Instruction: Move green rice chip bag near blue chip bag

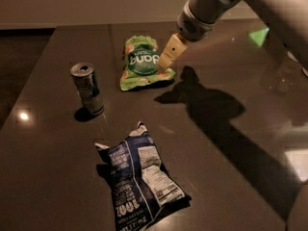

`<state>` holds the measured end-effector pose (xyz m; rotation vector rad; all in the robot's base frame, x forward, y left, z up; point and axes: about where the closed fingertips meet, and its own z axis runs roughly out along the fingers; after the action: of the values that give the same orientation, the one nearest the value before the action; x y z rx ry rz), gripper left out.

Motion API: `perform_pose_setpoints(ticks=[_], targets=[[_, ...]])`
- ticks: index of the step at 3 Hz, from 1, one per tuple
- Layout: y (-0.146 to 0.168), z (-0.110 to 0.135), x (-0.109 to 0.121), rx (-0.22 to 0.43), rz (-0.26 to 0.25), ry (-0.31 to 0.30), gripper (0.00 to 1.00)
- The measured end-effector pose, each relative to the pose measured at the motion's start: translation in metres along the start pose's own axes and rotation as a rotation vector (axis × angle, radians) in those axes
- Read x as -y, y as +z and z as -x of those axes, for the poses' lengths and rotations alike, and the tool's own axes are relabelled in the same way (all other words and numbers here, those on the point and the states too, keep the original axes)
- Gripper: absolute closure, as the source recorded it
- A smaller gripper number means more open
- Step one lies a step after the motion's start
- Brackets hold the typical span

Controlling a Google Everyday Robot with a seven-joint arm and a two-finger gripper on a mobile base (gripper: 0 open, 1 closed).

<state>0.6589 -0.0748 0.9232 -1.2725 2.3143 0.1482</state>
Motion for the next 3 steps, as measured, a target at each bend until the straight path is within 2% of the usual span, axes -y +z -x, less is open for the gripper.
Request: perform_pose_setpoints(ticks=[2, 3], targets=[[0.063, 0.042, -0.007, -0.001, 0.051, 0.041, 0.00], [0.087, 0.054, -0.010, -0.010, 0.076, 0.058, 0.00]])
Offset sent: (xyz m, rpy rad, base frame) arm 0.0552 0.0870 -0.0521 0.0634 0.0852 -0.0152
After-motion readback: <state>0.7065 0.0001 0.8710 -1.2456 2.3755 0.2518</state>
